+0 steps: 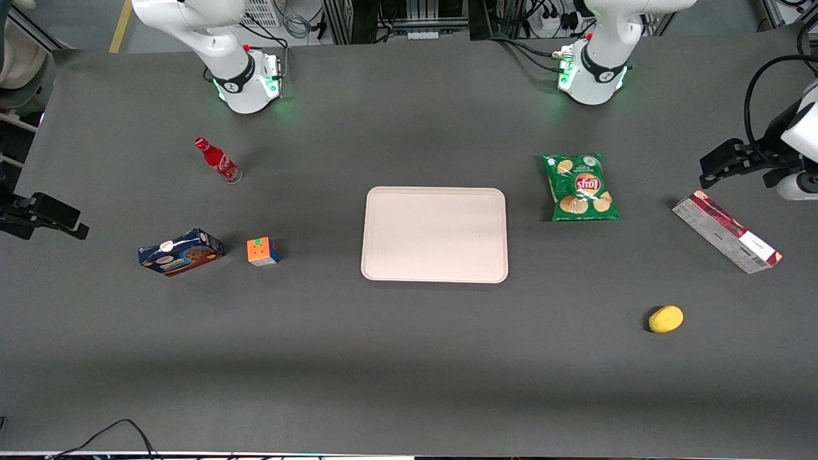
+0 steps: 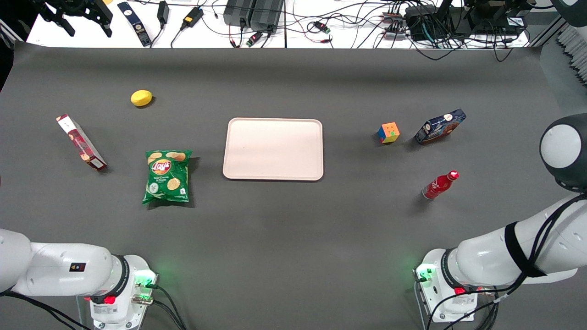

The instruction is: Place red cookie box on tray

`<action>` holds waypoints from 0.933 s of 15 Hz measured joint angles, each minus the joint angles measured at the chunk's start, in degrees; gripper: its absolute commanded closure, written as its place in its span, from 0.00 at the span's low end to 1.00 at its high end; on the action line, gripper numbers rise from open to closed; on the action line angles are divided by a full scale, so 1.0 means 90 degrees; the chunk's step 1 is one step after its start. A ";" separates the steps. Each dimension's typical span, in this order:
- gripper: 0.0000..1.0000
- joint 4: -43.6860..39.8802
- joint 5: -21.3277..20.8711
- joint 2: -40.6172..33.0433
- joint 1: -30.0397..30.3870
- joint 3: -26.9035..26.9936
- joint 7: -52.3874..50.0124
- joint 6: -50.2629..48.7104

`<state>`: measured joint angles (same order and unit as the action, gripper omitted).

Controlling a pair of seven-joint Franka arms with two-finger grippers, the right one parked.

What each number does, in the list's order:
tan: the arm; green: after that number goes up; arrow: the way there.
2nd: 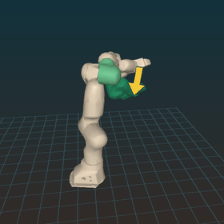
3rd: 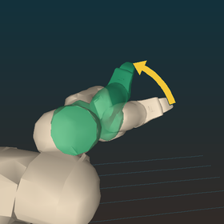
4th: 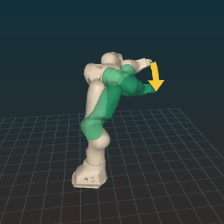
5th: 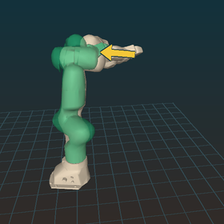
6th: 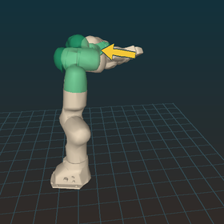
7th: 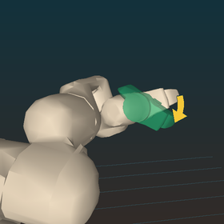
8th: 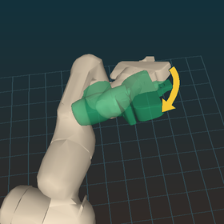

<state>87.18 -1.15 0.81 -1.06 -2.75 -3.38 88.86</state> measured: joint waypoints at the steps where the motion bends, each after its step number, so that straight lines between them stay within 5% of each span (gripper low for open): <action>1: 0.00 0.0000 0.0000 0.0000 0.0000 0.0000 0.0000 0.0000; 14: 0.00 0.0532 -0.0064 0.0107 0.0214 0.0242 -0.0137 0.0070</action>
<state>91.96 -1.72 1.78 0.87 -0.57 -4.61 89.50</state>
